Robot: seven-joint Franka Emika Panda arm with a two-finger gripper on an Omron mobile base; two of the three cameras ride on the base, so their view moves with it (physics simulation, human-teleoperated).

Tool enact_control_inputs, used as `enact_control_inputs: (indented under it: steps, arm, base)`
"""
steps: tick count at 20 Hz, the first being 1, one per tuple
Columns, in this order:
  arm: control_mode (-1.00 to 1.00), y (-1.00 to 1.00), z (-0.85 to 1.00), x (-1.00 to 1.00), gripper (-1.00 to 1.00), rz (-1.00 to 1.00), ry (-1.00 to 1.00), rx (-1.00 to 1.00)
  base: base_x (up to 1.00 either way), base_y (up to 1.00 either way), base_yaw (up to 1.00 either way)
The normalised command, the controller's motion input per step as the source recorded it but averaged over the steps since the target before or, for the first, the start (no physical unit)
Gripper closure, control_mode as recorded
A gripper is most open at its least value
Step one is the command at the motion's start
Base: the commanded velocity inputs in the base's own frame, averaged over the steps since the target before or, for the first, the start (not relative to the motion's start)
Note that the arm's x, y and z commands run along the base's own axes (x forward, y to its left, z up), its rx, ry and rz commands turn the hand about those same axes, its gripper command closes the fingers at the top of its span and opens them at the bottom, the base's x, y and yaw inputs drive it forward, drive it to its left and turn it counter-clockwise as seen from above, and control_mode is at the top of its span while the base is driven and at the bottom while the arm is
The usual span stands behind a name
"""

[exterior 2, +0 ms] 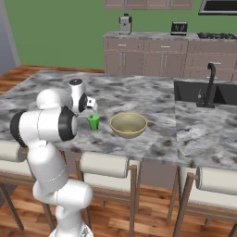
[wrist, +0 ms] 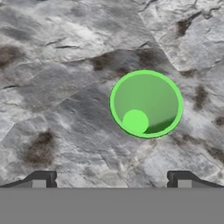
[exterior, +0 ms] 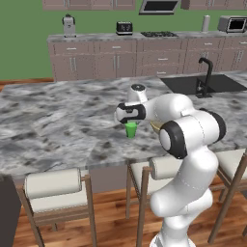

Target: Place the cup inside the bowl on the dining table and move the bowl to any counter.

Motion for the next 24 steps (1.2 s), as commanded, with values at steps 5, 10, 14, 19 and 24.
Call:
enact_control_inputs:
  steps: [5, 10, 14, 19, 24]
  arm:
    - [-1.00, 0.00, -0.08, 0.14, -1.00, 0.00, 0.00, 0.00]
    - [-1.00, 0.00, -0.04, 0.19, -1.00, 0.00, 0.00, 0.00]
    - [-1.00, 0.00, -0.05, 0.18, -1.00, 0.00, 0.00, 0.00]
    - [-1.00, 0.00, -0.11, 0.13, -1.00, 0.00, 0.00, 0.00]
    - [-1.00, 0.00, -0.14, 0.12, -1.00, 0.00, 0.00, 0.00]
  base:
    - [0.00, 0.00, 0.00]
    - [0.00, 0.00, 0.00]
    - [0.00, 0.00, 0.00]
    - [0.00, 0.00, 0.00]
    - [0.00, 0.00, 0.00]
